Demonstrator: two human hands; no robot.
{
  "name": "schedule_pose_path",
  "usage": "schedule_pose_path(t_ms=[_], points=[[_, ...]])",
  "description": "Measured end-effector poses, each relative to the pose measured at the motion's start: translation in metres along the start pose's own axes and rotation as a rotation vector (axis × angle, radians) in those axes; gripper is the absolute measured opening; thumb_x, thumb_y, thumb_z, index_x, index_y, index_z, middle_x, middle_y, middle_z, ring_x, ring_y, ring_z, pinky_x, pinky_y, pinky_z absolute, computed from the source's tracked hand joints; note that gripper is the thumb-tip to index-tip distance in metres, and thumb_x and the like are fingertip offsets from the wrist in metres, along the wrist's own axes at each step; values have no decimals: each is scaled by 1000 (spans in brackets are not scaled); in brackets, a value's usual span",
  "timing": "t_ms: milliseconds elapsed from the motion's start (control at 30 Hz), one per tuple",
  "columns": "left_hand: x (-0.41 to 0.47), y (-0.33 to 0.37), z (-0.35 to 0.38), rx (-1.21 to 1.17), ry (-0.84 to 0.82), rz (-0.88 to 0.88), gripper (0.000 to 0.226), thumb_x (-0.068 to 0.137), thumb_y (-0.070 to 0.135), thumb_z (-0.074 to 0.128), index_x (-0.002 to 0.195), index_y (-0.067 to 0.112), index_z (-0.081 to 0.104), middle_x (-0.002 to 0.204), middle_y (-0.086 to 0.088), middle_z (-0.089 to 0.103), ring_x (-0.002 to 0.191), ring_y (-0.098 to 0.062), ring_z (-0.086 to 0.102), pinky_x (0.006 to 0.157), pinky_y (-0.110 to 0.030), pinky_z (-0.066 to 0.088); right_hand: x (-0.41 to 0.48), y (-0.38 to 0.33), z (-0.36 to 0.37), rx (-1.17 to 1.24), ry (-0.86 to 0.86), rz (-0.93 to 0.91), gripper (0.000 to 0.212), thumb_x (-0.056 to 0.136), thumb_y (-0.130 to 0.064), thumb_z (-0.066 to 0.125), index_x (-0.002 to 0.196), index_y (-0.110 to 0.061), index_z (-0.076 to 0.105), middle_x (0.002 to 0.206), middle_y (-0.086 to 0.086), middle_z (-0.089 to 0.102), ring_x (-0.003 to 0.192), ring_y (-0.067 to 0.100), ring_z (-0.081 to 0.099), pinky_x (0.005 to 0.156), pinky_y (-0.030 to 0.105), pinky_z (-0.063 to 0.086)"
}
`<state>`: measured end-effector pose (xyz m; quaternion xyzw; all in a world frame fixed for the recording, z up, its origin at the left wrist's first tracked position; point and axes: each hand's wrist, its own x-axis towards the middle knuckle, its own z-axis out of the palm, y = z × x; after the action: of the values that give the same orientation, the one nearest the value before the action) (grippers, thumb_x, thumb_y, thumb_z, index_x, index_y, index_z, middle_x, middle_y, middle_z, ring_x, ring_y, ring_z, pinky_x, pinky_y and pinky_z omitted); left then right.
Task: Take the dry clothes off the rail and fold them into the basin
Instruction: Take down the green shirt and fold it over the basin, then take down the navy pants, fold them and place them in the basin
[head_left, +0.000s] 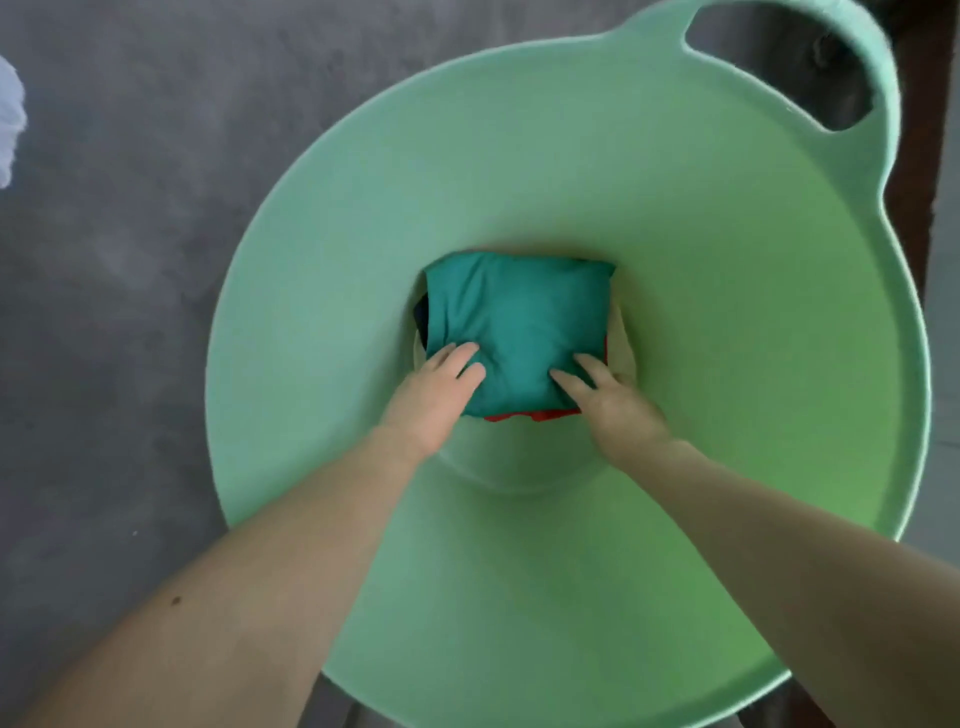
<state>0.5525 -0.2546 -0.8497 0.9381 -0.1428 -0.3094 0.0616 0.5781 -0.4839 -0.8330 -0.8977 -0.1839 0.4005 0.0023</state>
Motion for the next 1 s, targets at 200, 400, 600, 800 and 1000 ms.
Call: schedule_pose_path(t_ms=[200,400,600,800,1000], points=[[1,6,-32,-82,-68,-69,41,81,-2,54,120,9,48,150,-7,26,136,-28,30,102,-43,40,-2,6,-18,141,-51,9,75,83,9,49,146,-28,30,156,1,15,124,26,49,99,32,47],[-20,29,-91,-185,-38,-175,26,85,1,50,109,9,58,119,-9,51,106,-31,52,89,-41,47,-36,-14,-68,379,3,120,44,88,-4,53,128,-23,57,139,4,46,121,25,49,98,33,46],[-69,50,-169,-426,67,-241,22,88,6,51,104,15,63,111,-5,64,102,-27,59,87,-35,48,-99,-57,-138,705,96,81,31,88,-9,50,110,-21,67,105,-3,69,98,12,64,86,21,46],[-149,66,-251,-643,212,-263,12,88,10,55,90,14,66,93,-1,70,89,-22,62,78,-29,46,-178,-108,-202,1123,222,57,19,88,-5,57,99,-17,67,91,3,66,64,3,59,49,8,45],[-230,62,-329,-719,312,-301,15,82,7,59,77,20,61,83,-3,70,80,-23,63,77,-33,50,-251,-147,-275,1088,250,-17,22,87,-9,56,86,-30,63,90,4,68,73,14,59,53,21,49]])
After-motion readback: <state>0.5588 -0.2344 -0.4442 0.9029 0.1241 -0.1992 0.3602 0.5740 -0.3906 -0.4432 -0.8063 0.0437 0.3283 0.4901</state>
